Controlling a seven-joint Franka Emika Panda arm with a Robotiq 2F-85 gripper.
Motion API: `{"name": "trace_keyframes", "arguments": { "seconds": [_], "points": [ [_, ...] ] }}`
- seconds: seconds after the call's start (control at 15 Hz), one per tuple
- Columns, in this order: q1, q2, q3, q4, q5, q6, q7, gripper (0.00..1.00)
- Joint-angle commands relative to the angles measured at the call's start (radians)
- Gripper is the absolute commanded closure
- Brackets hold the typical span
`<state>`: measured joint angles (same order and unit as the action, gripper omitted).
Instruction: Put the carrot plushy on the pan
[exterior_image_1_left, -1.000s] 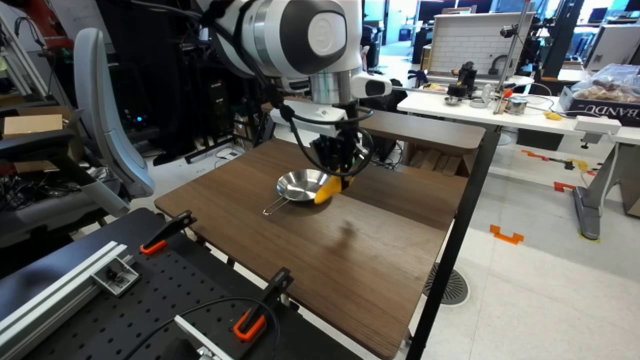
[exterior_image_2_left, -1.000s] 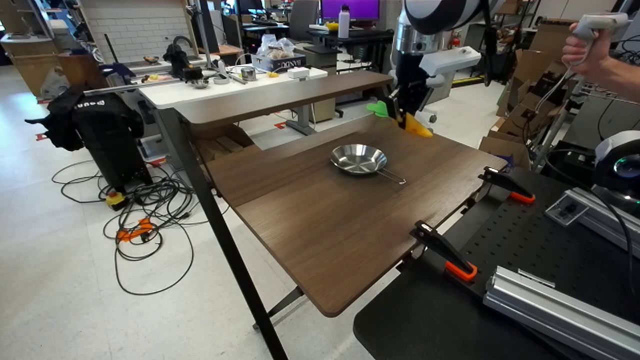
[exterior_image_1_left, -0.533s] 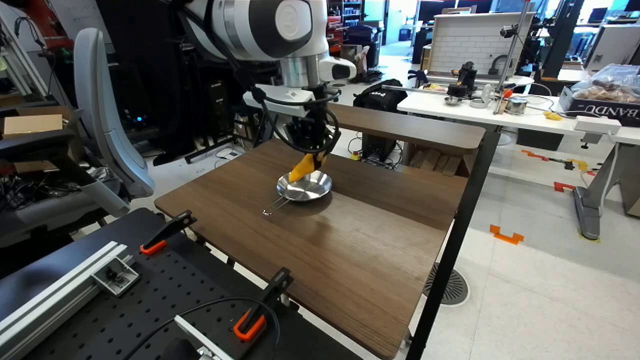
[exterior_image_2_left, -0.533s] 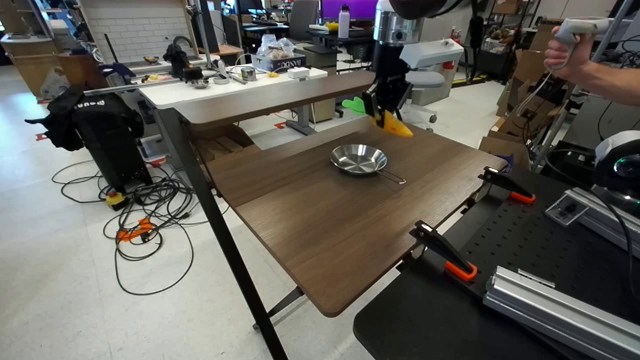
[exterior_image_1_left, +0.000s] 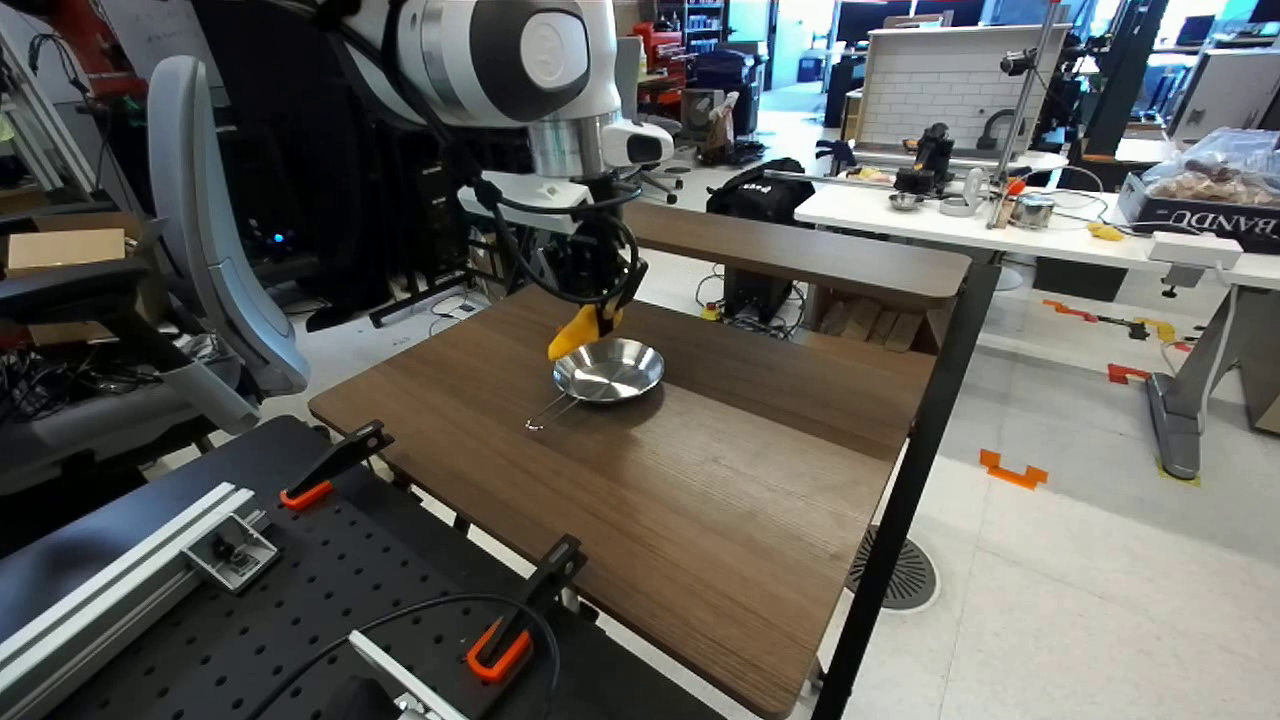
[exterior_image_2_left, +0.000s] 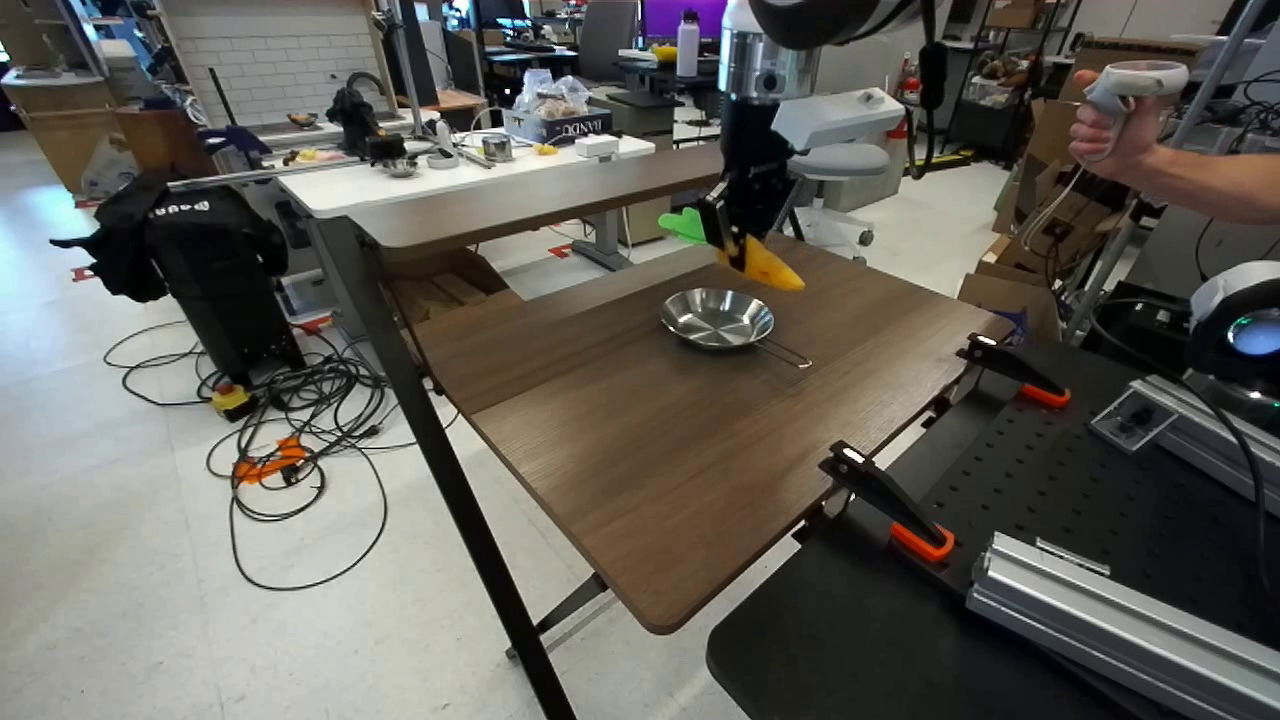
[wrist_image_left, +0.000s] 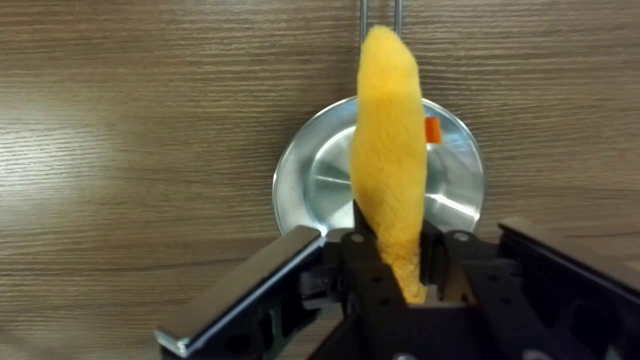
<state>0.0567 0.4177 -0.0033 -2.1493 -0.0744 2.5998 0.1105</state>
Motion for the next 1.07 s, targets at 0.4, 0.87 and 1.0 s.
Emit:
{"name": "trace_keyframes", "arguments": {
  "seconds": [0.4,0.87,1.0],
  "points": [
    [0.006,0.009,-0.029,-0.006,-0.005,0.003,0.023,0.12],
    [0.001,-0.076,-0.036,-0.054,-0.003,-0.049,0.016,0.0],
    [-0.002,-0.121,-0.035,-0.075,-0.003,-0.079,0.012,0.0]
  ]
}}
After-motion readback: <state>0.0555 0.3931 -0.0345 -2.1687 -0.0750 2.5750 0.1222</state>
